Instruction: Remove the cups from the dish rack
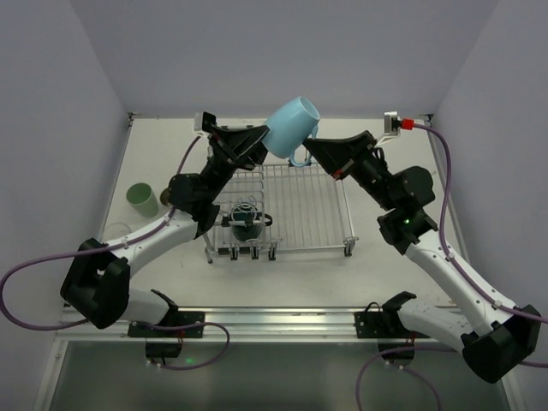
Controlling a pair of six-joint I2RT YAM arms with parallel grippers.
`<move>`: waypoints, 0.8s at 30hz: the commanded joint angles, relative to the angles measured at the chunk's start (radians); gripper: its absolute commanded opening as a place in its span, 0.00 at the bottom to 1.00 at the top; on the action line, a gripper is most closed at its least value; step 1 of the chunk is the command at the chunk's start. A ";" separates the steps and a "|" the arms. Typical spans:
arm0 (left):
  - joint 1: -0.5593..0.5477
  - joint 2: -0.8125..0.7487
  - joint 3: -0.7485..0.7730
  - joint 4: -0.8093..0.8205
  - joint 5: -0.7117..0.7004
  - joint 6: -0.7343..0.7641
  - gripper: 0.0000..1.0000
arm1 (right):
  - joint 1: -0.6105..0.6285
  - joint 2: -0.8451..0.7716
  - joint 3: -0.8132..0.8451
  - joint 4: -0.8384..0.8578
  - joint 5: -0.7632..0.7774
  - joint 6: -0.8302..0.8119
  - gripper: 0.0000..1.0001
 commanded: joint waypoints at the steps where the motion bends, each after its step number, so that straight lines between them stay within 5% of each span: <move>1: -0.008 0.005 0.023 0.098 -0.027 -0.037 0.34 | 0.007 -0.014 0.064 0.163 0.005 0.015 0.00; 5: -0.009 0.017 0.029 0.106 -0.017 -0.054 0.15 | 0.007 -0.008 0.068 0.167 -0.004 0.015 0.00; 6: -0.009 0.019 0.032 0.096 -0.002 -0.057 0.02 | 0.007 -0.004 0.070 0.169 -0.006 0.015 0.00; 15: -0.008 -0.021 0.049 -0.064 0.061 -0.013 0.00 | 0.008 0.009 0.102 0.138 -0.035 0.000 0.02; 16: -0.006 -0.029 0.046 -0.067 0.064 -0.007 0.00 | 0.010 0.012 0.111 0.124 -0.038 -0.002 0.17; 17: -0.008 -0.043 0.044 -0.076 0.072 0.000 0.00 | 0.008 0.012 0.117 0.106 -0.041 -0.005 0.53; 19: -0.004 -0.053 0.047 -0.104 0.099 0.007 0.00 | 0.008 0.003 0.118 0.106 -0.044 -0.017 0.77; 20: -0.003 -0.057 0.046 -0.104 0.104 0.007 0.00 | 0.008 0.000 0.124 0.091 -0.042 -0.022 0.99; 24: 0.014 -0.069 0.053 -0.121 0.151 0.018 0.00 | 0.007 -0.012 0.156 0.020 -0.053 -0.042 0.99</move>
